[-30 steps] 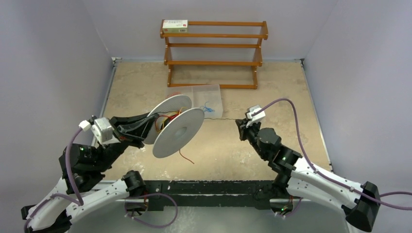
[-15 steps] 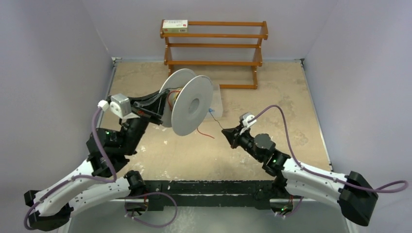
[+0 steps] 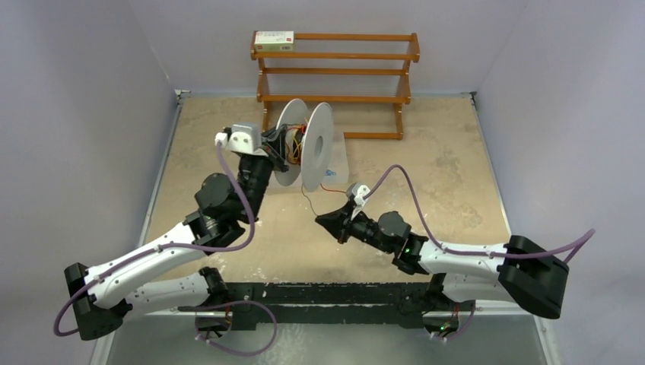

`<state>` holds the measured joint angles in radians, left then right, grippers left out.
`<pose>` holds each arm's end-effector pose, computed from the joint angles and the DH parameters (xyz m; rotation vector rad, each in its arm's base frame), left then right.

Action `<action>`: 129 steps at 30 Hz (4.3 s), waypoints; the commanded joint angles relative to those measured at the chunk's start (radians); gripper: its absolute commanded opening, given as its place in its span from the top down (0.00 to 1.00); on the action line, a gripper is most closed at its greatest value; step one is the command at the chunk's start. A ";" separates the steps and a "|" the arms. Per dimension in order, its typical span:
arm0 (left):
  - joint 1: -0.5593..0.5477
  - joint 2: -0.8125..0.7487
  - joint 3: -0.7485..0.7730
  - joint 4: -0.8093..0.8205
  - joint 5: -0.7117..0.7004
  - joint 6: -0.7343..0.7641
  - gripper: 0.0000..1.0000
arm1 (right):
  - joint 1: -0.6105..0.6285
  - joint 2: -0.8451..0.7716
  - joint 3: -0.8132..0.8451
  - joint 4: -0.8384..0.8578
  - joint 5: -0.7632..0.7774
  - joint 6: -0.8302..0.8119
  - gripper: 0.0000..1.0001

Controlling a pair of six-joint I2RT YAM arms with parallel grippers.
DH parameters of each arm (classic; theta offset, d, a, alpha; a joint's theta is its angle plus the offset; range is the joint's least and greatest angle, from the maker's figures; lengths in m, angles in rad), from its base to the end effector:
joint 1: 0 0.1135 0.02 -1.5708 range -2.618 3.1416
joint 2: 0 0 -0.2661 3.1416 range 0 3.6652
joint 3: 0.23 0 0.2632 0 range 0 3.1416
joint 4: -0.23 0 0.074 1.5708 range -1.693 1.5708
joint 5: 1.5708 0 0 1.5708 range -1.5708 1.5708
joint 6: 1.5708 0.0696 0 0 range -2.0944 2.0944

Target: Wrap the cables

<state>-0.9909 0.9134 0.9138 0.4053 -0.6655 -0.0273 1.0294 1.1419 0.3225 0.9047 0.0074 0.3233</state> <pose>0.1630 -0.1705 0.4351 -0.0017 1.2704 -0.4928 0.1402 0.2322 0.2214 -0.5415 1.4880 1.0750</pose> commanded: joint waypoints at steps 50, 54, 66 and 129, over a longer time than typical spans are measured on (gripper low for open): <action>-0.111 -0.037 0.045 -0.574 0.578 0.201 1.00 | 0.078 -0.342 0.460 -0.713 0.372 -0.387 1.00; -0.110 -0.070 0.026 -0.547 0.629 0.202 1.00 | 0.003 -0.385 0.397 -0.724 0.251 -0.349 1.00; -0.111 -0.016 -0.054 -0.479 0.793 0.393 1.00 | -0.033 -0.499 0.205 -0.692 0.126 -0.211 1.00; -0.437 0.670 -0.337 0.386 0.179 0.843 1.00 | -0.109 0.005 -0.250 0.110 0.441 0.356 1.00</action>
<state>-1.4155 1.5681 0.5922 0.7227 -0.5030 0.9344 0.9234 1.1088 0.0566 0.8848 0.4343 0.6327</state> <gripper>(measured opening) 0.031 0.005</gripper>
